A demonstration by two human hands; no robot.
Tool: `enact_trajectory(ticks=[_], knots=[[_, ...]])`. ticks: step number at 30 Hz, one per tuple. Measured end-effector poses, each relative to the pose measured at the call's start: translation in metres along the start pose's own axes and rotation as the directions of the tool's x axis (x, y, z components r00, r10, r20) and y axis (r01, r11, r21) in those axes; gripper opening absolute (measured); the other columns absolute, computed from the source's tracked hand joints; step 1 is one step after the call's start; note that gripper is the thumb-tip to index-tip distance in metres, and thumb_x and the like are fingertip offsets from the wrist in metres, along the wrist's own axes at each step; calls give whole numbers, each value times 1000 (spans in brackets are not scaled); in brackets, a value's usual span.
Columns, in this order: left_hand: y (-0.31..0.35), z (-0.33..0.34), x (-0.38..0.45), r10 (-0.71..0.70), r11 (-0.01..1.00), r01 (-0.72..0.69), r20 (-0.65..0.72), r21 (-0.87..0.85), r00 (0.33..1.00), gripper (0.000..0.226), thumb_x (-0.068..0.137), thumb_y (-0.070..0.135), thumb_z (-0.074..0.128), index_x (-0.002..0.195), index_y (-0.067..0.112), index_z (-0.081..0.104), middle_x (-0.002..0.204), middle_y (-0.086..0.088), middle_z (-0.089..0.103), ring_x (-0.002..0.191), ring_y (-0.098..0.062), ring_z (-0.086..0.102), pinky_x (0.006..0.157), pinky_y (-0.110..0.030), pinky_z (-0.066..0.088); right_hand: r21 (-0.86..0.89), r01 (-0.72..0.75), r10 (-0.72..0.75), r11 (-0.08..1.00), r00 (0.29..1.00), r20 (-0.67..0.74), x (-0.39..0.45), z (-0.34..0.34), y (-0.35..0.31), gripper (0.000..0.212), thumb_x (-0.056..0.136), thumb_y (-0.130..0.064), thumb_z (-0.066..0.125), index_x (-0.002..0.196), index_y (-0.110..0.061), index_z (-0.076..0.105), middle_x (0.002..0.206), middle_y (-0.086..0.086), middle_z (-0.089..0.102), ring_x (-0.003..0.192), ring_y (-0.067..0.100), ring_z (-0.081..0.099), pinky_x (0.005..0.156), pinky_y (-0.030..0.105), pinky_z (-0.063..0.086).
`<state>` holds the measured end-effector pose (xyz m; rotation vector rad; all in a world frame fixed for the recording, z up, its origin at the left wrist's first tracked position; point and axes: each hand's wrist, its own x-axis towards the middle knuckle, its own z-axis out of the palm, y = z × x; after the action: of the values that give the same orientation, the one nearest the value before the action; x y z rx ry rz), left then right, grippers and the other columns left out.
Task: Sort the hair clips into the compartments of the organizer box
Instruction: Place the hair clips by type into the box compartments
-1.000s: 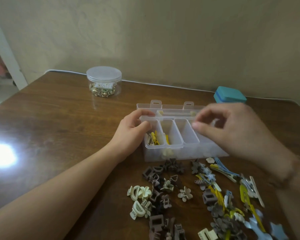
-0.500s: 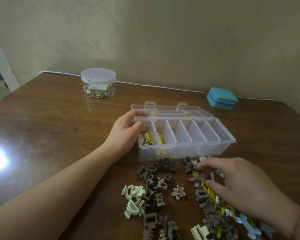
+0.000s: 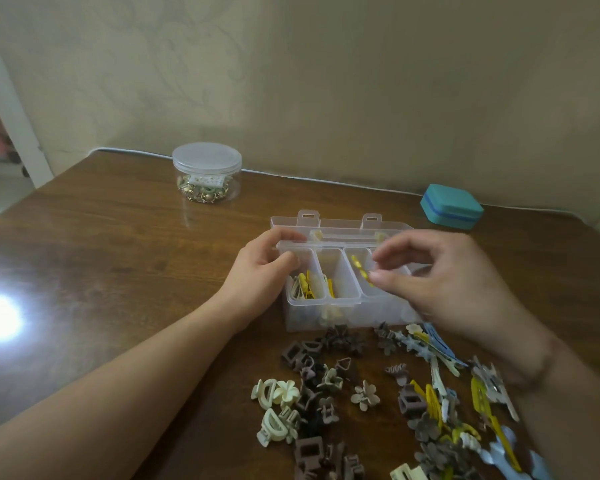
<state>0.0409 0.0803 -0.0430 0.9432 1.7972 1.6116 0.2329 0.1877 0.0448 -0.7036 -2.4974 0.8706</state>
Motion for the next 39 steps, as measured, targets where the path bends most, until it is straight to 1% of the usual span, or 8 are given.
enact_trajectory(ticks=[6,13,17,23,26,28,34,39], knots=[[-2,0,1,11,1000,-11,0,7,1000,54,59,45,59,111,31,67,100,-9,76,98,-27,73,93,-58,55,-148,79,-78,986,997,14,12,28,-1,4,82,-32,72,86,-32,72,81,-17,70,79,-13,59,60,8,41],[-2,0,1,2,1000,-2,8,29,1000,44,69,35,60,113,30,65,102,-8,76,98,-23,73,95,-54,56,-311,140,-57,940,964,259,-34,-14,0,22,84,-29,69,85,-48,58,68,-42,57,57,-11,52,49,11,44],[-3,1,2,12,999,-12,-10,44,1000,40,72,31,58,111,31,66,100,-8,76,96,-24,73,93,-54,57,-500,193,43,844,905,423,-66,-20,21,31,83,-46,65,94,-66,44,96,-49,50,82,-30,44,70,7,37],[-3,0,2,10,999,-10,-13,35,1000,46,65,40,61,109,33,67,100,-8,76,96,-25,73,93,-56,56,-505,114,123,855,903,413,-77,-17,34,37,77,-58,66,99,-71,39,114,-46,48,107,-18,47,93,18,44],[-3,0,2,10,999,-9,-20,35,1000,42,66,37,61,107,33,68,97,-8,77,95,-24,73,94,-56,56,-467,60,154,882,901,406,-70,-16,38,36,76,-52,71,104,-61,50,110,-40,54,81,-26,48,68,11,41],[-3,0,2,9,1000,-9,-18,29,1000,40,68,35,60,107,33,68,97,-8,77,94,-24,73,93,-56,56,-360,-14,180,933,883,434,-63,-19,41,39,76,-38,77,104,-57,57,104,-29,62,67,-11,56,55,15,42],[-4,0,4,9,1000,-9,-13,22,1000,41,68,34,59,108,32,67,99,-10,76,94,-25,73,92,-56,57,0,-103,92,995,890,447,-41,-46,28,38,74,-15,77,94,-45,68,89,-4,71,81,33,66,76,54,56],[-4,0,3,9,1000,-9,-7,27,1000,42,69,33,58,110,31,67,98,-10,76,96,-25,73,92,-57,56,163,33,-55,986,990,133,-4,-24,1,23,73,-12,78,86,-29,69,85,-5,72,49,12,56,47,21,48]])
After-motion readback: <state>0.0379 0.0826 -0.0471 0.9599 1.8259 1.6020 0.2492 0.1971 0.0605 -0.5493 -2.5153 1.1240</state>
